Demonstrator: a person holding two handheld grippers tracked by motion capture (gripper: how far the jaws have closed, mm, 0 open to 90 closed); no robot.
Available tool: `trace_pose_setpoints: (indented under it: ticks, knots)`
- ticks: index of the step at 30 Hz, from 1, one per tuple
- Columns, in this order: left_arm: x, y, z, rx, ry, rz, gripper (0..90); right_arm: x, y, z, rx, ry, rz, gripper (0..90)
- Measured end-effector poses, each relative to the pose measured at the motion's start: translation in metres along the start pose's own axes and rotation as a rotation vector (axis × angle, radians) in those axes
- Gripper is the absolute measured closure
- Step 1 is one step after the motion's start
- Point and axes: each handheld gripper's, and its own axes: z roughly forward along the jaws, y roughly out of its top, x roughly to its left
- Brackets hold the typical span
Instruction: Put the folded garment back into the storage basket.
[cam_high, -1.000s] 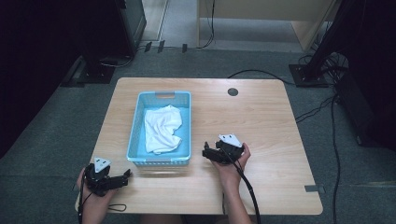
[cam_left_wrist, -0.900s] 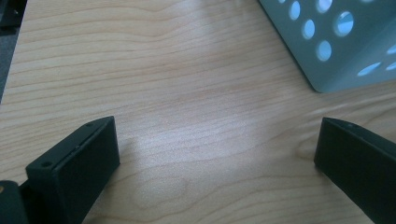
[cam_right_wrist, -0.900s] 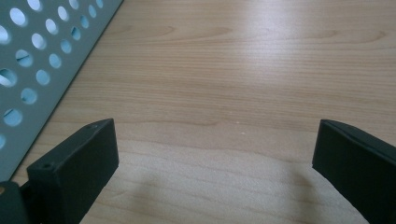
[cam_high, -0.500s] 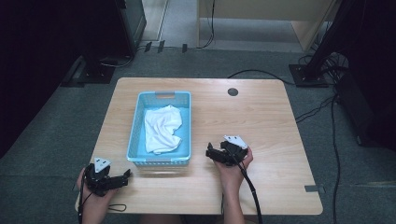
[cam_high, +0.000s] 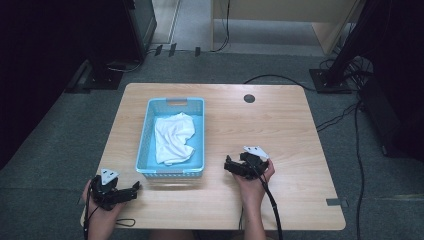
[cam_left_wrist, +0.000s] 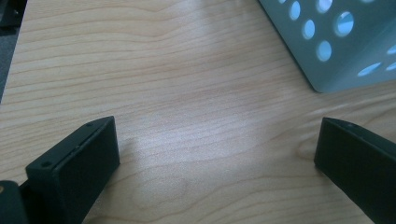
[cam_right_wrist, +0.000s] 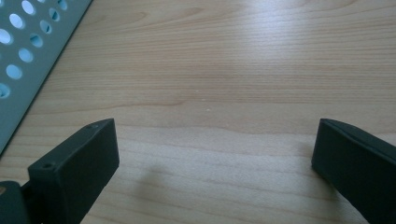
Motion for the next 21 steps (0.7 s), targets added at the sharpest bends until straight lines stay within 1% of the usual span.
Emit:
trace_pose_setpoints:
  ticks: [5,9,17,21]
  knots:
    - [0.0,0.0,0.0,0.0,0.0,0.001,0.0,-0.006,-0.001,-0.003,0.002,-0.016,0.001,0.3]
    - [0.0,0.0,0.0,0.001,0.0,0.002,0.0,-0.011,-0.002,-0.006,0.005,-0.023,-0.013,0.3]
    - [0.0,0.0,0.0,0.001,0.0,0.002,0.0,-0.018,-0.004,-0.009,0.017,-0.053,-0.035,0.3]
    - [0.0,0.0,0.0,0.001,0.0,0.002,0.0,-0.022,-0.005,-0.012,0.012,-0.048,-0.023,0.3]
